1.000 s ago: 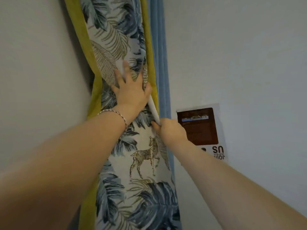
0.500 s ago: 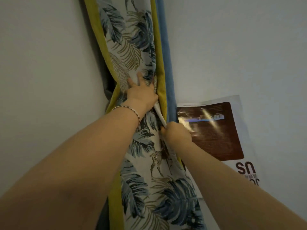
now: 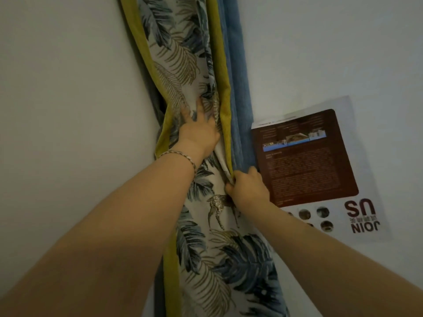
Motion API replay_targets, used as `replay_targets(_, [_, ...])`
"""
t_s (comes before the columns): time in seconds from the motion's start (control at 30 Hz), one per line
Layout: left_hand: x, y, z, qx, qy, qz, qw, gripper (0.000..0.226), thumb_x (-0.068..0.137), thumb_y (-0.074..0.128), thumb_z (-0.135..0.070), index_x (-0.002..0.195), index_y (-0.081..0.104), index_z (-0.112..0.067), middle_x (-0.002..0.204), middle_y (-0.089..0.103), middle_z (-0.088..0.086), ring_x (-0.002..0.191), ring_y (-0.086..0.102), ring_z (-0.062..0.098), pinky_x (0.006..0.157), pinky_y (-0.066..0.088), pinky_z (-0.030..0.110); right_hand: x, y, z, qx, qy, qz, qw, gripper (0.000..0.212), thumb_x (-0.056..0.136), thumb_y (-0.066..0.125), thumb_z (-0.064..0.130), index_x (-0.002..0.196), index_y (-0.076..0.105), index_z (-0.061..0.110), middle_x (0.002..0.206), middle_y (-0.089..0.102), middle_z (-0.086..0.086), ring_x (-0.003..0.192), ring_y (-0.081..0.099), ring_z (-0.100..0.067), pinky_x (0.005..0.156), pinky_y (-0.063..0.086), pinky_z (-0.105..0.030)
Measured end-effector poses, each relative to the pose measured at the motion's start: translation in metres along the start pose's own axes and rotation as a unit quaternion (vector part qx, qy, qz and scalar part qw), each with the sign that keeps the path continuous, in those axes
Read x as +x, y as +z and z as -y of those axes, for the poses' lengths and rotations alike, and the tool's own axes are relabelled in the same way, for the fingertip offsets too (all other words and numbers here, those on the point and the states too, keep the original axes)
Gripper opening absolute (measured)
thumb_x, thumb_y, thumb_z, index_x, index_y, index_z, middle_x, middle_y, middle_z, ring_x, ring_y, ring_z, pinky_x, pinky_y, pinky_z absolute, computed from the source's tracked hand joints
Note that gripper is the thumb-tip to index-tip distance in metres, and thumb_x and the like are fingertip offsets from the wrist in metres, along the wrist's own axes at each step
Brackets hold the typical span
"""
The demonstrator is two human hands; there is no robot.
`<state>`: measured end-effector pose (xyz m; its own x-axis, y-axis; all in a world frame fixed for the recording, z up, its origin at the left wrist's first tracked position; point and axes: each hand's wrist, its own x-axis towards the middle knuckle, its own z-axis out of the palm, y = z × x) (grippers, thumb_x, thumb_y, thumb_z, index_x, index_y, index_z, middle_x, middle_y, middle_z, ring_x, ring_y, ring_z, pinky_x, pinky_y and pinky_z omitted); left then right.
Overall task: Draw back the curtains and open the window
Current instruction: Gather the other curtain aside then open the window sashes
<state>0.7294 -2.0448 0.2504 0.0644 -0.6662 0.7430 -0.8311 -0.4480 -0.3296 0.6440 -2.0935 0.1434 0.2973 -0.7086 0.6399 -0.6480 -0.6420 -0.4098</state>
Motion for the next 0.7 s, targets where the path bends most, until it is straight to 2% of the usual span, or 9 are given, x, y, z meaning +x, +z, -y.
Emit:
replay_targets(0.07, [-0.018, 0.007, 0.003, 0.003, 0.021, 0.036, 0.999, 0.054, 0.103, 0.026, -0.020, 0.152, 0.004, -0.008, 0.160, -0.007, 0.019, 0.144, -0.012, 0.044, 0.114, 0.007, 0.066, -0.020, 0.009, -0.004, 0.016, 0.022, 0.054, 0.998, 0.027, 0.093, 0.053, 0.020, 0.116, 0.056, 0.005, 0.133, 0.040, -0.019, 0.124, 0.038, -0.035, 0.097, 0.041, -0.039])
replay_targets(0.1, [-0.026, 0.016, 0.002, -0.006, 0.027, 0.063, 0.998, 0.053, 0.103, 0.027, -0.022, 0.152, 0.009, -0.010, 0.159, -0.009, 0.019, 0.144, -0.012, 0.046, 0.114, 0.010, 0.066, -0.025, 0.012, -0.009, 0.045, 0.026, 0.079, 0.996, 0.024, 0.093, 0.053, 0.014, 0.113, 0.057, 0.003, 0.129, 0.046, -0.020, 0.121, 0.043, -0.034, 0.096, 0.042, -0.036])
replay_targets(0.17, [-0.054, 0.021, 0.006, -0.080, 0.010, 0.113, 0.990, 0.056, 0.101, 0.028, -0.032, 0.152, 0.007, -0.026, 0.159, -0.019, 0.012, 0.142, -0.012, 0.051, 0.114, 0.021, 0.061, -0.038, 0.007, -0.016, 0.111, 0.028, 0.115, 0.987, 0.010, 0.092, 0.053, 0.008, 0.086, 0.058, 0.001, 0.096, 0.061, -0.015, 0.102, 0.056, -0.026, 0.076, 0.046, -0.026])
replay_targets(0.23, [-0.090, 0.019, 0.004, -0.135, -0.005, 0.117, 0.984, 0.058, 0.099, 0.027, -0.040, 0.150, -0.002, -0.039, 0.159, -0.025, 0.002, 0.142, -0.012, 0.051, 0.113, 0.028, 0.056, -0.059, -0.007, -0.023, 0.148, 0.031, 0.141, 0.978, 0.035, 0.090, 0.056, 0.007, 0.060, 0.040, 0.013, 0.064, 0.044, -0.001, 0.078, 0.050, -0.018, 0.048, 0.036, -0.017])
replay_targets(0.3, [-0.121, 0.012, 0.004, -0.150, -0.003, 0.097, 0.984, 0.059, 0.099, 0.029, -0.040, 0.149, -0.003, -0.042, 0.159, -0.024, -0.001, 0.143, -0.013, 0.048, 0.116, 0.023, 0.054, -0.081, -0.019, -0.028, 0.203, 0.024, 0.168, 0.964, 0.042, 0.089, 0.057, 0.005, 0.056, 0.034, 0.017, 0.058, 0.037, 0.005, 0.058, 0.041, -0.010, 0.037, 0.027, -0.010])
replay_targets(0.4, [-0.166, -0.013, 0.002, -0.160, -0.033, 0.079, 0.983, 0.063, 0.098, 0.036, -0.038, 0.149, -0.002, -0.040, 0.160, -0.019, -0.001, 0.145, -0.013, 0.044, 0.117, 0.017, 0.054, -0.123, -0.033, -0.025, 0.305, 0.021, 0.184, 0.934, 0.042, 0.087, 0.053, -0.003, 0.054, 0.040, 0.019, 0.055, 0.041, 0.006, 0.053, 0.039, -0.003, 0.042, 0.031, -0.009])
replay_targets(0.5, [-0.211, -0.048, 0.000, -0.177, -0.069, 0.080, 0.979, 0.069, 0.097, 0.043, -0.034, 0.149, -0.002, -0.039, 0.160, -0.016, 0.001, 0.146, -0.009, 0.042, 0.118, 0.016, 0.055, -0.167, -0.055, -0.013, 0.382, 0.041, 0.194, 0.903, 0.043, 0.086, 0.049, -0.006, 0.050, 0.037, 0.015, 0.054, 0.039, 0.001, 0.053, 0.038, -0.008, 0.049, 0.029, -0.019])
replay_targets(0.6, [-0.257, -0.084, -0.004, -0.215, -0.112, 0.051, 0.969, 0.071, 0.093, 0.046, -0.031, 0.150, 0.004, -0.039, 0.160, -0.014, 0.004, 0.147, 0.003, 0.040, 0.113, 0.028, 0.054, -0.210, -0.083, 0.001, 0.399, 0.041, 0.257, 0.879, 0.044, 0.084, 0.046, -0.010, 0.048, 0.039, 0.013, 0.053, 0.040, 0.000, 0.052, 0.038, -0.009, 0.040, 0.032, -0.014])
replay_targets(0.7, [-0.304, -0.115, -0.012, -0.222, -0.149, -0.008, 0.964, 0.071, 0.086, 0.038, -0.035, 0.150, 0.008, -0.035, 0.160, -0.011, 0.014, 0.145, 0.010, 0.043, 0.112, 0.028, 0.057, -0.246, -0.112, 0.010, 0.403, 0.048, 0.331, 0.852, 0.064, 0.078, 0.039, -0.018, 0.026, 0.036, 0.020, 0.031, 0.038, 0.009, 0.046, 0.030, -0.010, 0.032, 0.025, -0.013])
